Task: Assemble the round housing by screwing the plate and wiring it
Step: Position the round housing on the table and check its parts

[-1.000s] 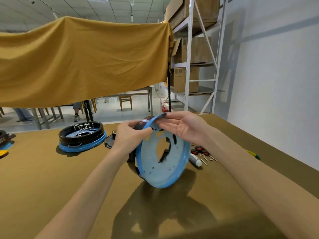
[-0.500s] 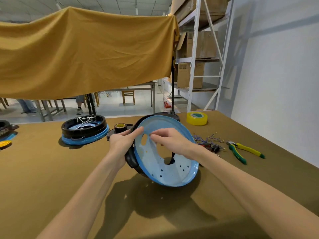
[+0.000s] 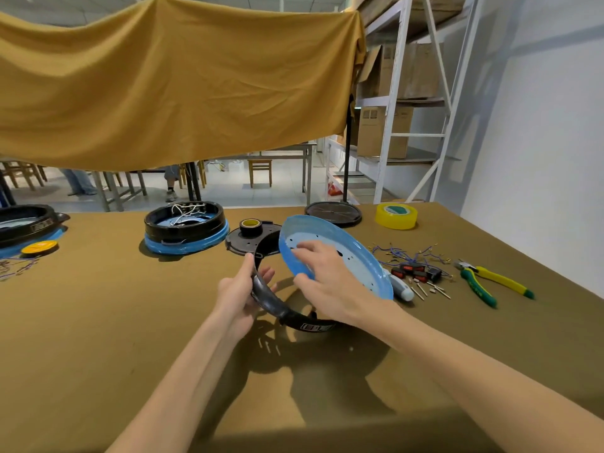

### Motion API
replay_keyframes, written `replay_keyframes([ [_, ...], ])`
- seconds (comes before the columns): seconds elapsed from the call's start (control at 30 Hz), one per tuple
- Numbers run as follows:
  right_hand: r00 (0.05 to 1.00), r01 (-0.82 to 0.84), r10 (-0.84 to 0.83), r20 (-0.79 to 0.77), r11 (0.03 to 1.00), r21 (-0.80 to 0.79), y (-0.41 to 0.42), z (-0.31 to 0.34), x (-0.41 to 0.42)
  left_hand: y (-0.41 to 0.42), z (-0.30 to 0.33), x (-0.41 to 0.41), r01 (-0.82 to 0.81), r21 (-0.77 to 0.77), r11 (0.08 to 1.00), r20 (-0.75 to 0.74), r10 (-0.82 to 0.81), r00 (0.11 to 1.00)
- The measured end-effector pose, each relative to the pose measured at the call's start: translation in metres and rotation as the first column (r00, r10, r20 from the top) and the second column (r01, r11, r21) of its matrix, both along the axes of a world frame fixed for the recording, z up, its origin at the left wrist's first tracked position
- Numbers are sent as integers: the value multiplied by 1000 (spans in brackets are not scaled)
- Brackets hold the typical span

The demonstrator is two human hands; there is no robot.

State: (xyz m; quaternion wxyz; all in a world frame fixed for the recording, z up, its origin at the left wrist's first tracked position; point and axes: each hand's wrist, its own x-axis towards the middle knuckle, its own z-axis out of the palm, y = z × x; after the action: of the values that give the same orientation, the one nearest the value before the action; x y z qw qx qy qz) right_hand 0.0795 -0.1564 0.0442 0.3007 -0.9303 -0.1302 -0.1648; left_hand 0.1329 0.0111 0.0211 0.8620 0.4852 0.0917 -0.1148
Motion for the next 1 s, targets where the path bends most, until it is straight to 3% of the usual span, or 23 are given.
replay_keyframes([
  [0.13,998,-57,60,-23,990,128,-8,3,-5,9,-12,-1,10,-71,997,-26,-12,1000],
  [0.43,978,-132,86,-188,960,-246,-2,-10,-11,-2,-34,1,203,-27,979,-11,-203,979],
  [1.0,975,-183,143,-169,950,-253,-11,-11,9,6,-37,7,333,-116,936,-132,-347,929],
])
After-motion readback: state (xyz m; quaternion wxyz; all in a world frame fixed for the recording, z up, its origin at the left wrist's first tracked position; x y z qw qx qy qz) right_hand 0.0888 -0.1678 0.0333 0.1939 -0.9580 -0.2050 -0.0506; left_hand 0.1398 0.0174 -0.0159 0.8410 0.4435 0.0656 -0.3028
